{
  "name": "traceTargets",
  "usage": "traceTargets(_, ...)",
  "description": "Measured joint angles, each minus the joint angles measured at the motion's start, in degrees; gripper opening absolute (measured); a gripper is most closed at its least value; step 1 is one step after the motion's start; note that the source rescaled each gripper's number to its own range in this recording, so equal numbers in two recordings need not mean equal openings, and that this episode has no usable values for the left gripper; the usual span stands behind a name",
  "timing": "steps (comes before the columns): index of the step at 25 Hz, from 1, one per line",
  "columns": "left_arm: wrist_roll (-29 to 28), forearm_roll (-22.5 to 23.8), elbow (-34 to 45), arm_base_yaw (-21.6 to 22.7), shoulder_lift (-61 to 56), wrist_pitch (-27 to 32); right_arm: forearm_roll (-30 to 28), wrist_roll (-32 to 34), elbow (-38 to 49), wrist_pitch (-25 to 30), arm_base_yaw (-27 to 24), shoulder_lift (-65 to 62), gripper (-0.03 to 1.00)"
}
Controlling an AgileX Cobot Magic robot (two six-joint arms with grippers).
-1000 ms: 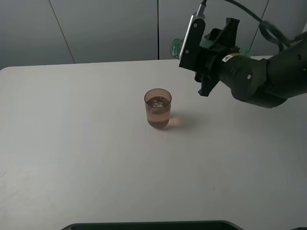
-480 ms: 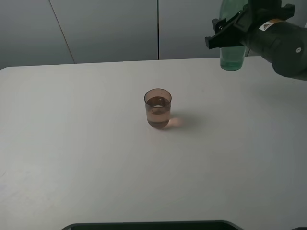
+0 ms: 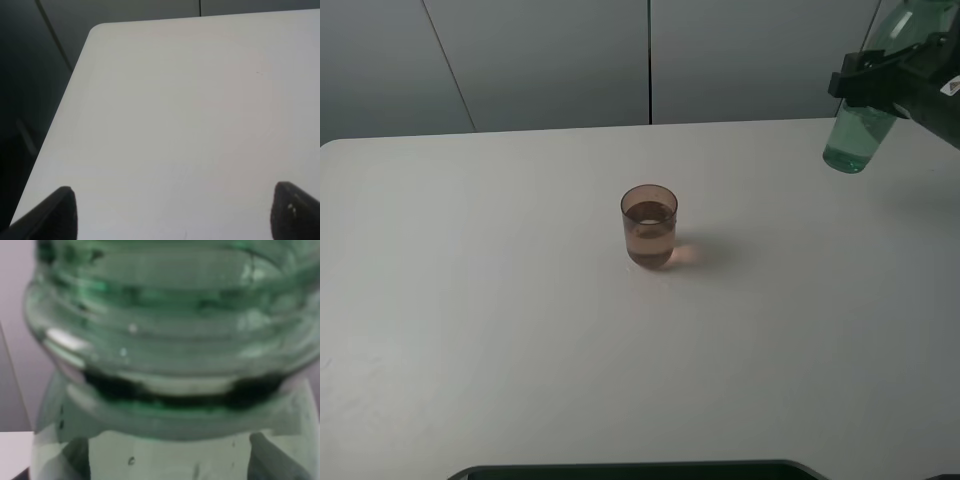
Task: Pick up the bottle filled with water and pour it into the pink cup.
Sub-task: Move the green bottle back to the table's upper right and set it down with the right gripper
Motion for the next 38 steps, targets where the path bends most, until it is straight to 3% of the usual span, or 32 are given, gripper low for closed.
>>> traceTargets(6,0.0,0.0,0.0,0.0,0.0,0.0,-1.9,2.0,1.1,-1.8,-6.0,0.5,0.0)
traceTargets(10,-0.3,0.0,0.0,0.0,0.0,0.0,-2.4,3.2,1.1,-8.7,-8.3,5.2,0.0)
traceTargets(13,-0.2,0.0,0.0,0.0,0.0,0.0,-2.4,3.6,0.7,-10.6,-8.8,9.6,0.0)
traceTargets(32,-0.2,0.0,0.0,0.0,0.0,0.0,-2.4,3.8,0.3,-10.6,-8.8,17.2,0.0)
traceTargets(33,-0.2,0.0,0.0,0.0,0.0,0.0,-2.3,4.1,0.3,-10.7,-8.7,17.2,0.07)
traceTargets(35,-0.2,0.0,0.0,0.0,0.0,0.0,-2.3,4.5,0.3,-12.3,-8.1,17.2,0.68)
traceTargets(36,-0.2,0.0,0.0,0.0,0.0,0.0,-2.3,4.7,0.3,-12.7,-7.9,17.0,0.86)
traceTargets(38,-0.2,0.0,0.0,0.0,0.1,0.0,-1.6,5.2,0.3,-12.7,-7.6,16.7,0.97)
